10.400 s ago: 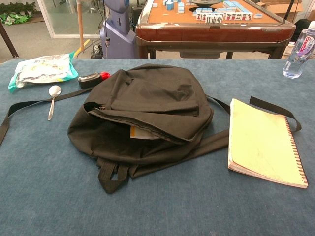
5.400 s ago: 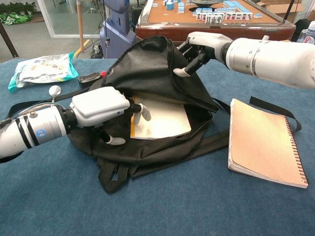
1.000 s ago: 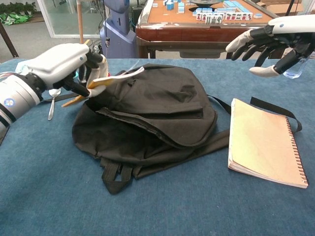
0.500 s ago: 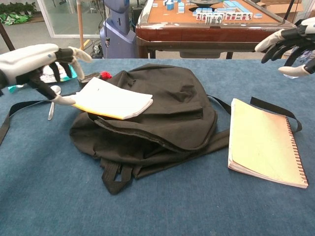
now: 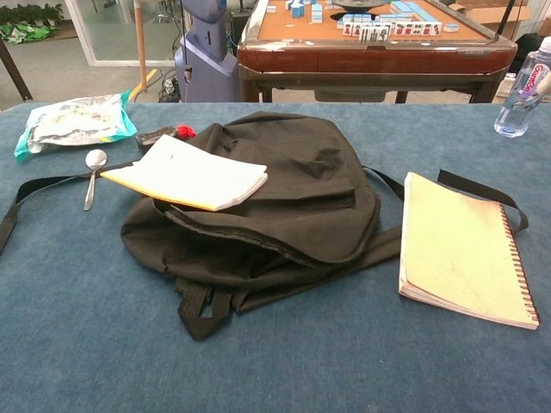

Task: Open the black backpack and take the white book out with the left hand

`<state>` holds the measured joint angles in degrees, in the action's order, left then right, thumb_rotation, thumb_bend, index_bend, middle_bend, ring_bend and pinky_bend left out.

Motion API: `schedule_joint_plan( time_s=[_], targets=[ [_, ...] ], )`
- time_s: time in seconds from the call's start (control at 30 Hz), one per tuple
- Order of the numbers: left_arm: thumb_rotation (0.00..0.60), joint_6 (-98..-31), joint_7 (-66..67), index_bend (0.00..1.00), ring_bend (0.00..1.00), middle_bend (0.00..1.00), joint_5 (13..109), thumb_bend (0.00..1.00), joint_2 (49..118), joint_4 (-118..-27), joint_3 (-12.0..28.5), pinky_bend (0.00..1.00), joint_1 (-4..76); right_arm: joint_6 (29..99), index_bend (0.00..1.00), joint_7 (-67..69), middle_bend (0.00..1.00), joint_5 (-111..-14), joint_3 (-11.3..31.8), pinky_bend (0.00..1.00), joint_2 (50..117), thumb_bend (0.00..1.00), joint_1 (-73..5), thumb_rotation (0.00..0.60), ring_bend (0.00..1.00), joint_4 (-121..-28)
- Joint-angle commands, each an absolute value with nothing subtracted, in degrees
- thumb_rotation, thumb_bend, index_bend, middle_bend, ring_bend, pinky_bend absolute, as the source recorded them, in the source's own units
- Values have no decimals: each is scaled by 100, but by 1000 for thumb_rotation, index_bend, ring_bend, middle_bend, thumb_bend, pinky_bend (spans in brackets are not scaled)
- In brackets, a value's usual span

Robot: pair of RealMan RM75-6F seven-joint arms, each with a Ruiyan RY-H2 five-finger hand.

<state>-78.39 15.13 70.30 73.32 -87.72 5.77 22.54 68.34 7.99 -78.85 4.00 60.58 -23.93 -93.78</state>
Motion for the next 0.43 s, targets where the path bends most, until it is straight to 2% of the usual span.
schedule_joint_plan(
  time_s=[0.03,0.27,0.43],
  targets=[
    [600,-8080,1599,288,335,335,7061,135,7188,-8967,468,378,2012,7488,303,583,396,-8078,203,264,6043,395,-1834,600,296,-9494],
    [600,-8631,1738,296,335,335,7481,135,7079,-9293,262,377,1592,8338,312,456,405,-8171,57,264,6077,395,-1139,600,305,-9563],
    [600,-8893,1892,301,335,335,7728,135,7055,-9481,109,377,1342,8637,315,436,409,-8175,-28,264,6055,395,-791,600,307,-9593]
  ],
)
